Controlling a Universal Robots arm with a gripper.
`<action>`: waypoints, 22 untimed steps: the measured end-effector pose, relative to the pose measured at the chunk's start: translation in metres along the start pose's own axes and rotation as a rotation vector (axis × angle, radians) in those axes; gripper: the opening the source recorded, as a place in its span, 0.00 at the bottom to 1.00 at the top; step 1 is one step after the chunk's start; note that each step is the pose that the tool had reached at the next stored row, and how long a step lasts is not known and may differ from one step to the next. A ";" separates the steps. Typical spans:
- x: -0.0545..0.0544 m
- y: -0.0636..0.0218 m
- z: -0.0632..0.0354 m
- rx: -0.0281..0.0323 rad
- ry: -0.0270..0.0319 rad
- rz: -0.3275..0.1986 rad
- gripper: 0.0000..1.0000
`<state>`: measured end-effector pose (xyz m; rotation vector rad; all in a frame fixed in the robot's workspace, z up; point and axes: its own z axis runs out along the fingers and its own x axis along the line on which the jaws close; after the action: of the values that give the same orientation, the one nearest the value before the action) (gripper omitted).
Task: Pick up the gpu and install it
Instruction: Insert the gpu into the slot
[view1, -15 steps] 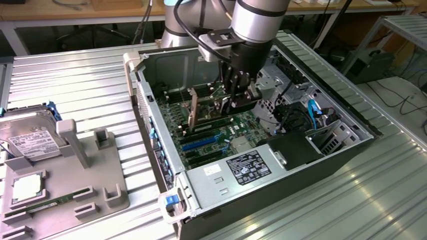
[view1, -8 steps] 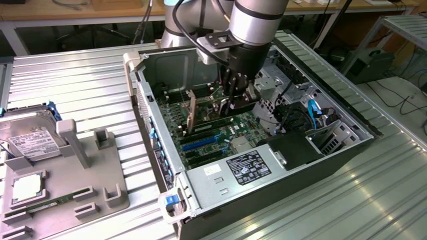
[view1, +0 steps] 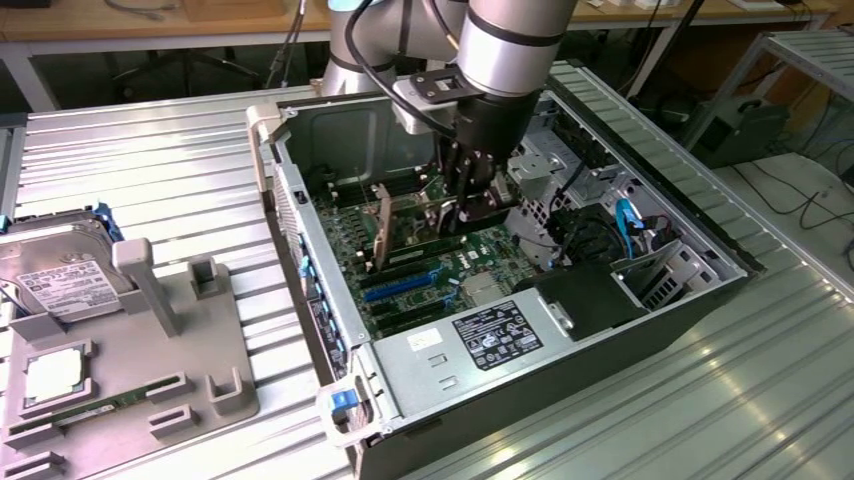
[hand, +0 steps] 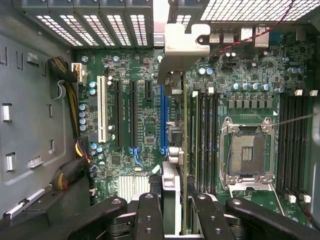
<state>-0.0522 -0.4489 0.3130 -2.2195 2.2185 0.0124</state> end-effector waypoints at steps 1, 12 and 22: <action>0.000 0.0000 0.0007 0.0000 0.0000 0.000 0.28; 0.000 0.0019 0.0118 -0.0004 0.0014 0.000 0.28; 0.000 0.0105 0.0177 0.0007 0.0013 -0.005 0.28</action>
<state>-0.0627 -0.4490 0.2953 -2.2247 2.2138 0.0102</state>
